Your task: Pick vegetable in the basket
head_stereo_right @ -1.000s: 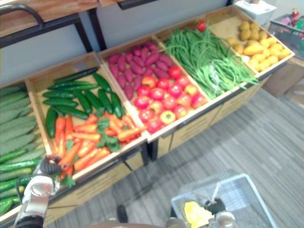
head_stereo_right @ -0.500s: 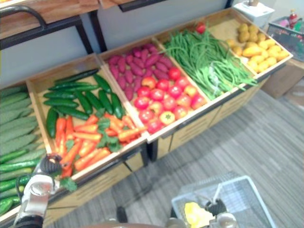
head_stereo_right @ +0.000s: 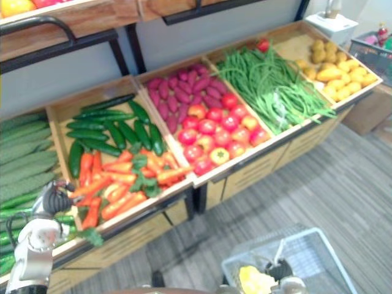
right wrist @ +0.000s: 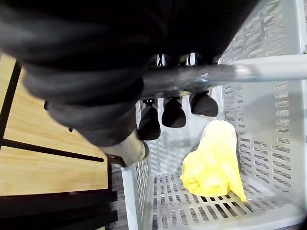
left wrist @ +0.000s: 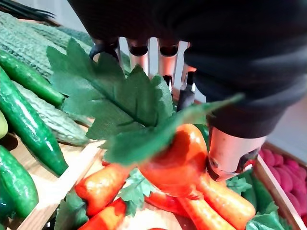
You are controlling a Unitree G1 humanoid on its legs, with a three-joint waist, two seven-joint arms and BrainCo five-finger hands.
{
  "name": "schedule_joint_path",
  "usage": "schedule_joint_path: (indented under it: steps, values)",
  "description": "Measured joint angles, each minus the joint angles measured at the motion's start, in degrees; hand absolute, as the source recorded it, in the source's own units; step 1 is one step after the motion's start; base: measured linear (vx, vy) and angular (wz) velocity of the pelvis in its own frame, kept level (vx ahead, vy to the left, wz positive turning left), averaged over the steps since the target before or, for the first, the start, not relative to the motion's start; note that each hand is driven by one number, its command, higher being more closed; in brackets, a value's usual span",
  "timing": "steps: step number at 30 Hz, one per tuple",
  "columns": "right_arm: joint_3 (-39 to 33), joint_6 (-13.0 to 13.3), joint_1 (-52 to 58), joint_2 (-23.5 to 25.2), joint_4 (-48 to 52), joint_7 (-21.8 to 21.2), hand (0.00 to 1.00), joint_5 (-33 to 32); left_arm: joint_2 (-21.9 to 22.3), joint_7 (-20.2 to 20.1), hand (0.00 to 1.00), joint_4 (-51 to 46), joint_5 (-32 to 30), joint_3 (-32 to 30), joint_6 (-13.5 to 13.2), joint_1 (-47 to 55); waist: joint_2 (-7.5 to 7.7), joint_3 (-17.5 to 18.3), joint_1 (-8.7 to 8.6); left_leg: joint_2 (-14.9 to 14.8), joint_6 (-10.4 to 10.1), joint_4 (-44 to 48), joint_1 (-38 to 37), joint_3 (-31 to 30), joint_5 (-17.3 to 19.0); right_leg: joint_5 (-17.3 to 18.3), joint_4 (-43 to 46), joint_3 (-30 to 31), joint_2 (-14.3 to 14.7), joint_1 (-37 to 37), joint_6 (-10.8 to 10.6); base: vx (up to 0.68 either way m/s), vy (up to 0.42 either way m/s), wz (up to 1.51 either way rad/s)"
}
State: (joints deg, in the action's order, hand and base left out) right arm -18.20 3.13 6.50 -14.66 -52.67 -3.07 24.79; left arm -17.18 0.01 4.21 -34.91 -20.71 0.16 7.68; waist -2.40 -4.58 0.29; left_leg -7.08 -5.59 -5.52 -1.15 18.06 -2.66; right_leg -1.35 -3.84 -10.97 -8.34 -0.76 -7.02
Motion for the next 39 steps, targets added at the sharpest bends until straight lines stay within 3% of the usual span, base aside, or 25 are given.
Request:
schedule_joint_path:
  steps: [9, 19, 26, 30, 39]
  values:
    - [0.0, 0.0, -0.2, 0.0, 0.0, 0.0, 1.00, 0.0, 0.0, -0.2, 1.00, -7.0, -2.1, 0.0, -0.4, 1.2, 0.00, 0.1, 0.01, 0.1, 0.1, 0.0, 0.1, -0.6, 0.0, 0.0, -0.1, -0.6, -0.1, -0.3, 0.0, 0.00, -0.007, 0.02]
    - [-0.3, 0.2, -1.8, -0.8, 0.0, 1.1, 1.00, 0.0, 0.0, 2.7, 1.00, -16.9, -2.3, 3.1, -5.1, 3.0, 0.02, 0.2, -0.31, 0.2, 0.1, 0.0, 0.1, -0.5, -0.1, 0.0, -0.1, -0.4, -0.2, -0.3, 0.0, 0.00, -0.001, -0.01]
    - [-3.6, 0.2, -4.5, -5.9, -0.2, 1.4, 1.00, 0.0, 0.0, 2.3, 1.00, -24.3, -1.9, 11.5, -7.9, 4.1, 0.02, 1.6, -0.54, 0.2, 0.1, 0.0, -0.5, 1.8, -0.1, -0.1, 1.1, 2.2, -0.2, 0.9, -0.1, -0.01, -0.004, -0.14]
    - [-4.0, 0.2, -6.1, -9.1, -0.2, 1.4, 1.00, 0.0, -1.1, 2.0, 1.00, -25.4, -1.3, 15.9, -9.7, 4.0, -0.07, 1.8, -1.57, 0.1, 0.2, 0.0, -1.2, 3.1, -0.1, -0.1, 2.1, 3.8, -0.2, 1.6, -0.2, -0.05, -0.003, -0.18]
    - [-2.7, 0.1, -7.3, -18.6, 7.1, 1.2, 1.00, 0.1, -6.0, -0.6, 1.00, -25.9, 1.1, 33.5, -13.5, -1.8, 0.07, 2.3, -2.69, 0.1, 0.3, -0.4, -2.5, 7.2, -0.2, -1.3, 1.9, 8.0, -0.1, 2.8, -0.7, -0.05, -0.001, -0.24]
